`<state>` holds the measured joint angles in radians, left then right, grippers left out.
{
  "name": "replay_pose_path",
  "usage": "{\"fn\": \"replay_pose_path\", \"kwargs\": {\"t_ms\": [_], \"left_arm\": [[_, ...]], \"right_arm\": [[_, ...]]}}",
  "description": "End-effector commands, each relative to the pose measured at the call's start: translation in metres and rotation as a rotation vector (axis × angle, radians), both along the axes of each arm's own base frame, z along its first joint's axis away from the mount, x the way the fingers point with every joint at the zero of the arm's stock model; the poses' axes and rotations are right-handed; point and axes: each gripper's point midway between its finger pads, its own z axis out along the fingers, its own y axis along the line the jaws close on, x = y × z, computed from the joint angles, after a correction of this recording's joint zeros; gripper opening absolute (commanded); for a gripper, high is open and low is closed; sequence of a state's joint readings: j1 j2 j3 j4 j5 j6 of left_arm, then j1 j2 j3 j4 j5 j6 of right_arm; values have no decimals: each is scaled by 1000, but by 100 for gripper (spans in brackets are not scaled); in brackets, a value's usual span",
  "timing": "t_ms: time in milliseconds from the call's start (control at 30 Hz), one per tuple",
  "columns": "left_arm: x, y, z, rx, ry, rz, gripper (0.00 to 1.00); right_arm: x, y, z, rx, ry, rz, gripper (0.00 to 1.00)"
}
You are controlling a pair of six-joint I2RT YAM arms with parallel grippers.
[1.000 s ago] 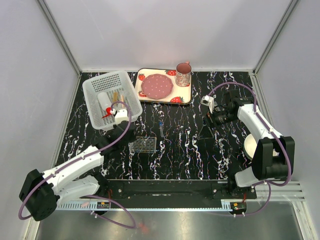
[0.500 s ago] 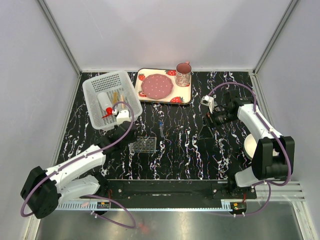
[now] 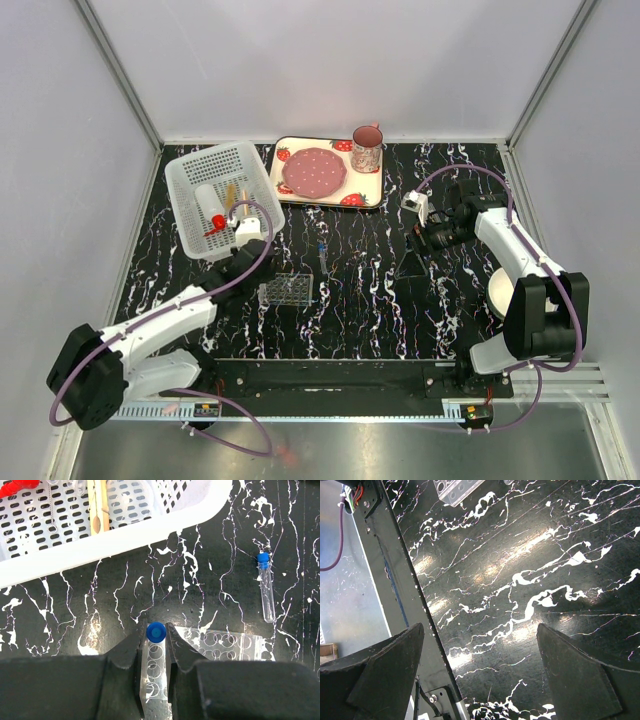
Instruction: Organize the chemistry lab equipment
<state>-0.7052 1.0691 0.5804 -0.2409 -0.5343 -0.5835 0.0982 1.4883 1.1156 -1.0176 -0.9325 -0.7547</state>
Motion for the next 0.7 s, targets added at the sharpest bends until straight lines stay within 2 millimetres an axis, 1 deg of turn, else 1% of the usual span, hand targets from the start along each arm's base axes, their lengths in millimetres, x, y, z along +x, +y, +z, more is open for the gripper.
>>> {"fn": "replay_pose_path", "kwargs": {"t_ms": [0,133,500,567,667], "left_arm": [[12,-4,15,-16,-50,6,5],[12,-3,13,-9,-46,9,5],[6,-4,-12,7,-17,-30,8],[6,-4,-14,6,-16,-34,9],[5,-3,-18,12,-13,-34,16]], "right_arm": [[0,2,1,5,-7,8,100],[0,2,0,6,-6,9,100],[0,2,-1,4,-2,10,100],[0,2,-1,4,-3,9,100],[0,1,-1,3,-5,10,100]]}}
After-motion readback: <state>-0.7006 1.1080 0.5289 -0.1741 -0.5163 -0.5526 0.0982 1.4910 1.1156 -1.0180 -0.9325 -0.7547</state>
